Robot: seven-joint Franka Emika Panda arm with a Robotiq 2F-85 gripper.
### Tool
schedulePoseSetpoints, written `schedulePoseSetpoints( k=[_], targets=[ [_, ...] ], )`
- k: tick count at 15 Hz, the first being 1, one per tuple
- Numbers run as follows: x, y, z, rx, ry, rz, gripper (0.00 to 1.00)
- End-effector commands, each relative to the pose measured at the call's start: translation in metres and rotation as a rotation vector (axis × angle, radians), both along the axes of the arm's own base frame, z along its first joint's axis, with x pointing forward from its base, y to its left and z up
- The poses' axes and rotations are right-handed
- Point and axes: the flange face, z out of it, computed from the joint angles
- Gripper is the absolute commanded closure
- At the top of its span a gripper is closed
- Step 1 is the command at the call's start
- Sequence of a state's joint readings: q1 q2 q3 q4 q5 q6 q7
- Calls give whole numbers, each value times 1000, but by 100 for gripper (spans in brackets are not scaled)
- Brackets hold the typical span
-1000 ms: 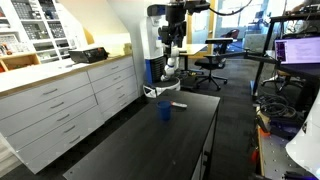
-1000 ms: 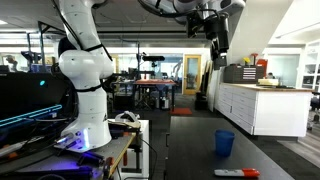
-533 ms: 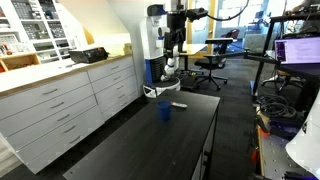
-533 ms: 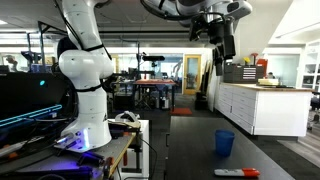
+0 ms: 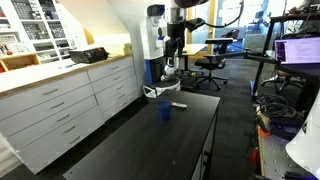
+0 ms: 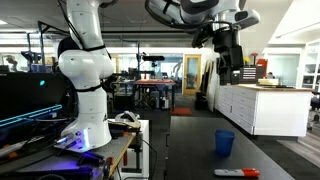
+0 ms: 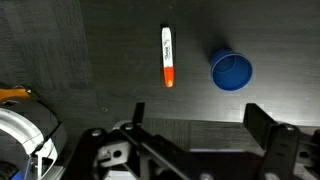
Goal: Put the marker in the cup
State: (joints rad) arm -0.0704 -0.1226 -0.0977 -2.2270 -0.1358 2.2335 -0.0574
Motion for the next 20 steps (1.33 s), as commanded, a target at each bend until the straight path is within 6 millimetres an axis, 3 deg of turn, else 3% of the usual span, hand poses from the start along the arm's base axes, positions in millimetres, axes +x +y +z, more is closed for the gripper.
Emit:
schedulePoseSetpoints(
  k=[1,13,20],
  targets=[
    [5,-9,-18,-28,-15,10,0],
    [4,-28,-64,-13,22,-23,0],
    [7,-25,-67,-6,52,-30,0]
  ],
)
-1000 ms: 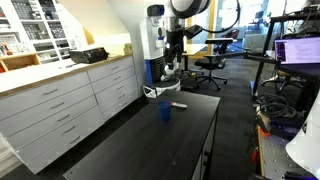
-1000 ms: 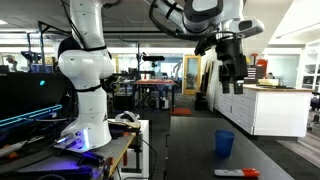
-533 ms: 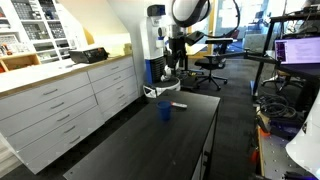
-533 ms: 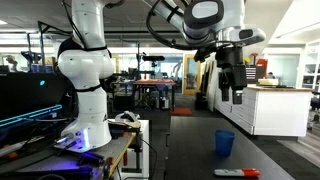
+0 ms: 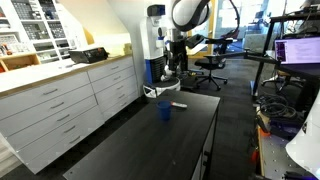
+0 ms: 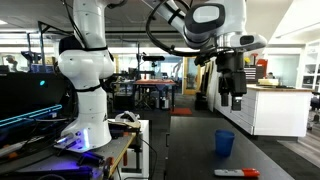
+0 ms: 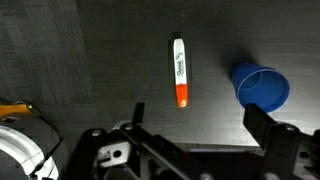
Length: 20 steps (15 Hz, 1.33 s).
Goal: Put the marker in the cup
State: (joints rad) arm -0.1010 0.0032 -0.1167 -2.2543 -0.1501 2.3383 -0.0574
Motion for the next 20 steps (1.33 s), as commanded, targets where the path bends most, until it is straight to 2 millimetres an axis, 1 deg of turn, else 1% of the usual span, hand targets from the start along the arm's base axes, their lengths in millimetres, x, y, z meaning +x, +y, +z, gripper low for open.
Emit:
schedulePoseSetpoints(
  k=[1,9,16,20],
  targets=[
    [0,0,1,0,1,0,0],
    [2,1,-2,4,-3,9,0],
    [8,-1,-18,14,-14,49,0],
    [15,-3,-31,30,-50,91,0]
  ],
)
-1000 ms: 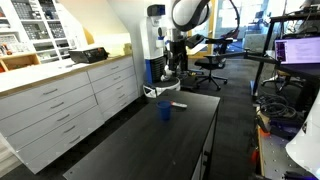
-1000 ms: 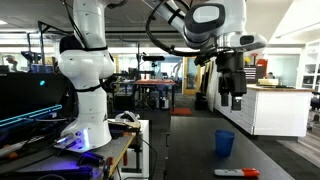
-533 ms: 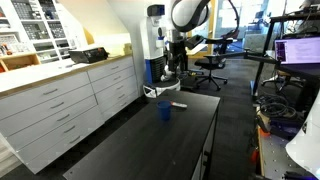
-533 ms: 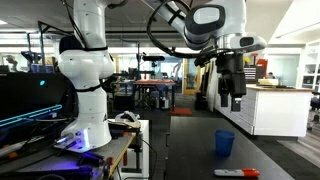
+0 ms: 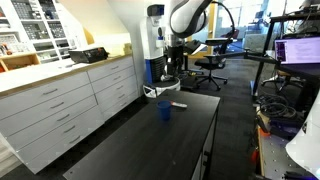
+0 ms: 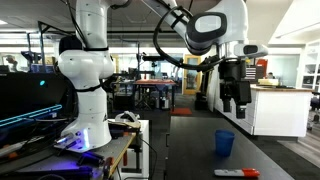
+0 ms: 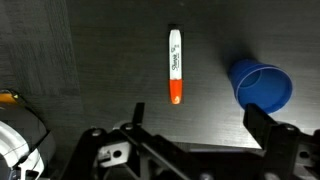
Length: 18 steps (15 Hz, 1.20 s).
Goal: Put the marker in the cup
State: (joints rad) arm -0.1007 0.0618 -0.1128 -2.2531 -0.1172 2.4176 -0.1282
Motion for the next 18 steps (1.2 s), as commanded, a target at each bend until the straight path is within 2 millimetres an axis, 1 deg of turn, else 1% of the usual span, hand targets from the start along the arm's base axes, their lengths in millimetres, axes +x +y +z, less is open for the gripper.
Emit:
schedulePoseSetpoints(
  k=[1,8,14,18],
  targets=[
    [6,-6,-13,21,-33,37,0],
    [16,-11,-37,28,-28,49,0],
    [30,-2,-51,14,9,61,0],
    [40,4,-63,4,25,74,0]
  ],
)
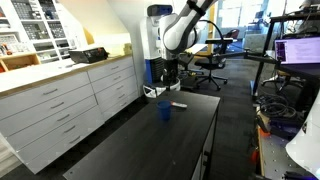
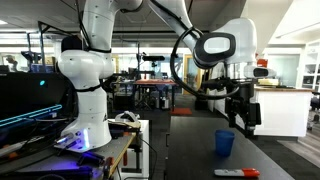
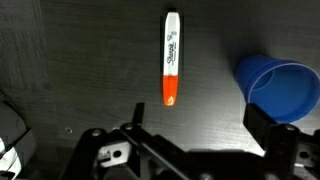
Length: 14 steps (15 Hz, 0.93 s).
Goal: Put the marker in the cup
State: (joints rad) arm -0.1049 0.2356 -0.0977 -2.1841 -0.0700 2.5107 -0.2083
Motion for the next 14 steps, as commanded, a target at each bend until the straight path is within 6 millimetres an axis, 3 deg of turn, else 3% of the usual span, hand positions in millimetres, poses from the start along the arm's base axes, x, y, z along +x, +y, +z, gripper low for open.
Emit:
schedulePoseSetpoints(
  k=[1,7,14],
  targets=[
    [13,4,-9,-18,16,12,0],
    [22,2,-23,-26,35,24,0],
    [30,-18,-28,-22,39,-9,0]
  ],
)
